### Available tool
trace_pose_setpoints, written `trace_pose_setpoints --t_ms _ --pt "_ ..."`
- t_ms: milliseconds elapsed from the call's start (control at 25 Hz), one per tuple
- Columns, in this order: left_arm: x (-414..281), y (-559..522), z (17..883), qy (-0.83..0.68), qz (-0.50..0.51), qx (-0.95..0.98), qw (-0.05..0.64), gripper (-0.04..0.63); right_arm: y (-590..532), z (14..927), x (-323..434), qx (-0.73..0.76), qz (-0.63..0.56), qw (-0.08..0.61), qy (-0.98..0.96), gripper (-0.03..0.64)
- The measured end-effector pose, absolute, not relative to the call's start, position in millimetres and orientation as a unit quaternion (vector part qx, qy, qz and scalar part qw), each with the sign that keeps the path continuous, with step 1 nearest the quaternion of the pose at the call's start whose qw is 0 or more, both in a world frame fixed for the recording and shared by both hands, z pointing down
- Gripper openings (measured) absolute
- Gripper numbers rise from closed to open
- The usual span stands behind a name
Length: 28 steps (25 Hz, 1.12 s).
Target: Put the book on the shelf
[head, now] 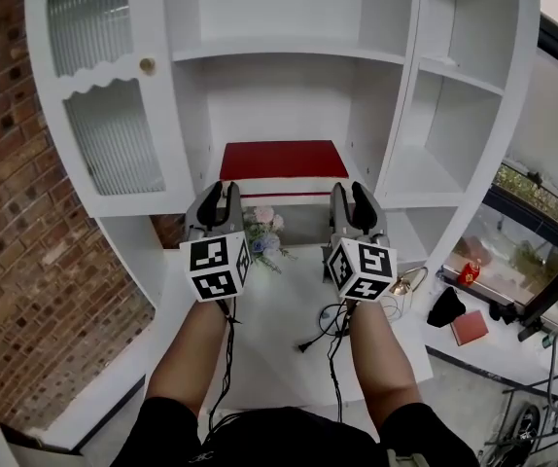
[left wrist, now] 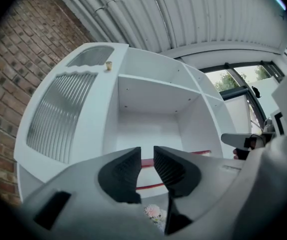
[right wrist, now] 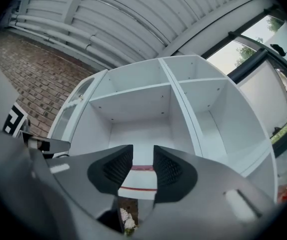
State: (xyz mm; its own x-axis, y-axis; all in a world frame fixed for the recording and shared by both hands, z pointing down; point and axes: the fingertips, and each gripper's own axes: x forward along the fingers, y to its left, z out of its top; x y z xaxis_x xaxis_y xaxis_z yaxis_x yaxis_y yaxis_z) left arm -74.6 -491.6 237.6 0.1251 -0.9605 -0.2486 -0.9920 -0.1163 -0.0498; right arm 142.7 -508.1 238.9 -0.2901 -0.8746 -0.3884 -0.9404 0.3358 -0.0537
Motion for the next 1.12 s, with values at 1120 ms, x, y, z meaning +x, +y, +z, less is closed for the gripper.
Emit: trace_pose_setpoints --t_ms 1120 --pt "-107.9 -393.7 427.6 0.643 -0.007 -0.766 0.003 0.000 -414.3 430.8 80.8 -0.550 -0.016 0.080 0.831 0.012"
